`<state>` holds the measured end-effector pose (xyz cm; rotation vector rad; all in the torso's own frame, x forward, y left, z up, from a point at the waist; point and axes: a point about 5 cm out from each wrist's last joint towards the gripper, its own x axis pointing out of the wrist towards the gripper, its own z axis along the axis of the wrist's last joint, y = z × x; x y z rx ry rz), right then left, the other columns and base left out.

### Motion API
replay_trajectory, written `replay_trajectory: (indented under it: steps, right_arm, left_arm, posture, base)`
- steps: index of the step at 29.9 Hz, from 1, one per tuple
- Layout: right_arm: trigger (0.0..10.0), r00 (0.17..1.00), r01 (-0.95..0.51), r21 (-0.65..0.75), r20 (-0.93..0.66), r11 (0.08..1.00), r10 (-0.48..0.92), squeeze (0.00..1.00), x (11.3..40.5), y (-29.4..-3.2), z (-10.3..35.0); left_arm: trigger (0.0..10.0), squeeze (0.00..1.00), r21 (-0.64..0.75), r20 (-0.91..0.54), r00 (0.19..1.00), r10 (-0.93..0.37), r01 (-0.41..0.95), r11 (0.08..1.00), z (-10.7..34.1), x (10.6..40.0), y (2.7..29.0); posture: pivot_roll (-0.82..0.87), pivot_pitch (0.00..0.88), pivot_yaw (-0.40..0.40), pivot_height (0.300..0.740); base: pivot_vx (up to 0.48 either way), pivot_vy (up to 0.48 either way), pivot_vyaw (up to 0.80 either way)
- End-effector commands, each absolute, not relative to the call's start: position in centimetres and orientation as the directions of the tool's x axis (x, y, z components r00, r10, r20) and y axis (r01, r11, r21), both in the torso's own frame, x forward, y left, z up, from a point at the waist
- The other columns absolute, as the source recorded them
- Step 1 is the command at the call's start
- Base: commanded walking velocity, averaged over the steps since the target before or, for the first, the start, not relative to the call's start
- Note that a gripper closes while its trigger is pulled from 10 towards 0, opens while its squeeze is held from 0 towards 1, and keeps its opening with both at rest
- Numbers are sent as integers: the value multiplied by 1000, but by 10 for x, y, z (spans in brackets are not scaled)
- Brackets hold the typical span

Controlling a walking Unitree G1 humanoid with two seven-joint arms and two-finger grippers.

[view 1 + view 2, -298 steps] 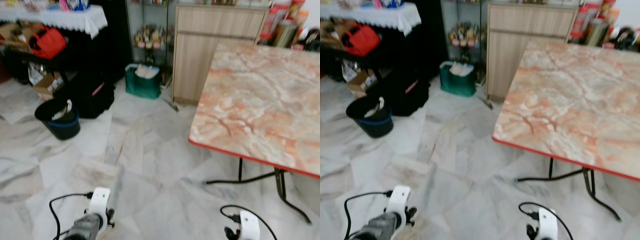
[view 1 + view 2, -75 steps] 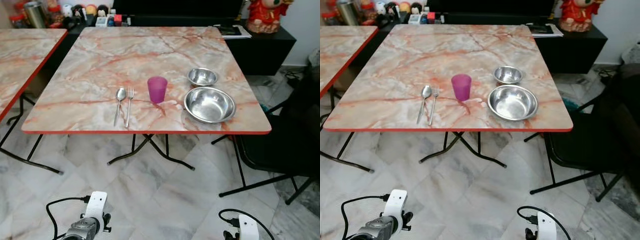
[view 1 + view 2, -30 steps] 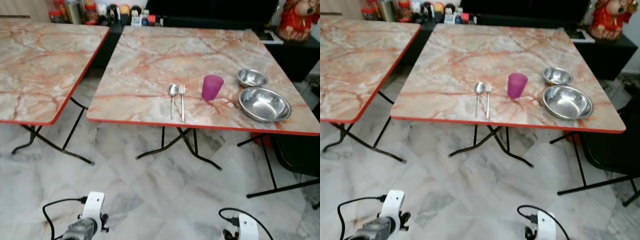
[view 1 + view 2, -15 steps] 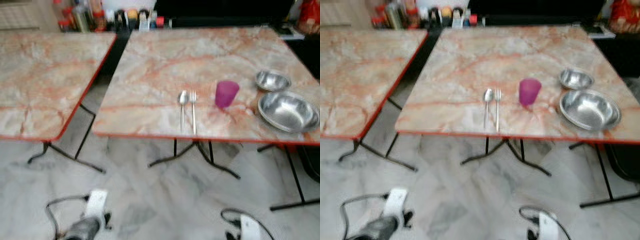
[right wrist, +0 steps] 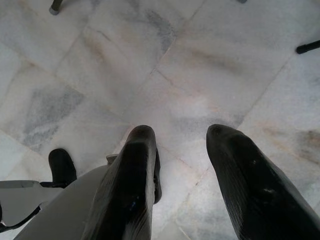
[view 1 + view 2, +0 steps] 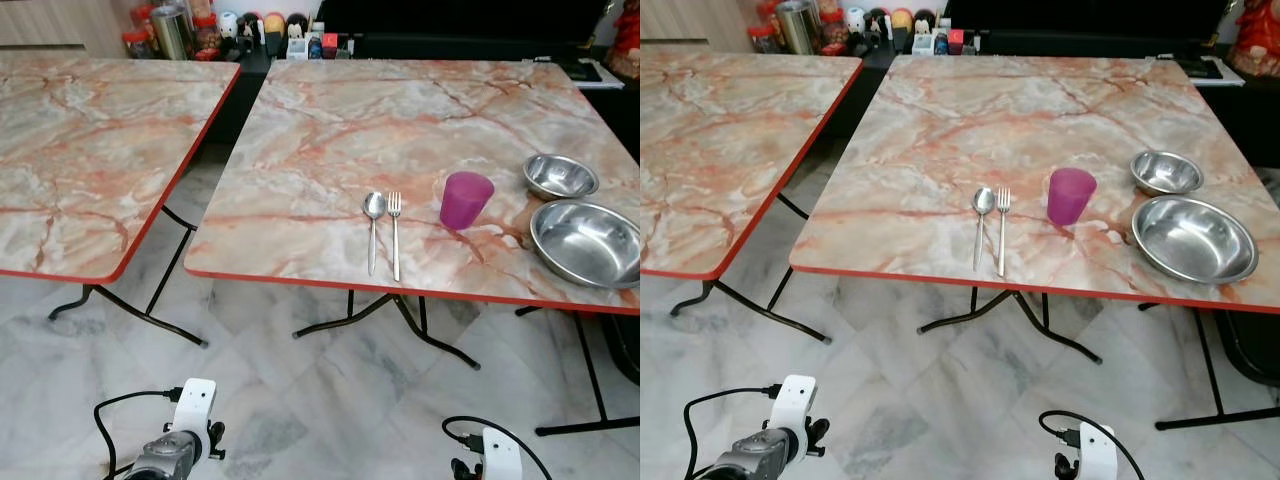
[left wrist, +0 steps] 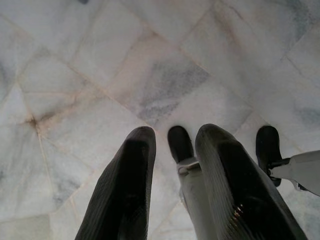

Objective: Setting the table

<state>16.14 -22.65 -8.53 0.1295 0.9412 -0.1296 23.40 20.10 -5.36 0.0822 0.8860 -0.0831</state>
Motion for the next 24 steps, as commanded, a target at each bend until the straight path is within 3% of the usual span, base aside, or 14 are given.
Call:
replay_trajectory:
  steps: [1,6,24]
  right_arm:
    - [10000,573,174,62,-818,983,-50,0,158,-225,-87]
    - [10000,577,173,65,-816,983,-47,0,158,-225,-87]
    - [10000,572,149,50,-819,988,-45,0,158,-227,-87]
  left_arm:
    - [10000,0,49,-791,612,-28,109,993,-57,229,204]
    - [10000,0,61,-791,612,-22,114,992,-56,229,204]
    - [10000,0,54,-789,614,-24,109,993,-57,229,203]
  posture:
    - [-37,105,-6,740]
    - [-39,105,-7,740]
    - [-42,101,-16,740]
  base:
    - [0,0,0]
    - [0,-49,0]
    - [0,-308,0]
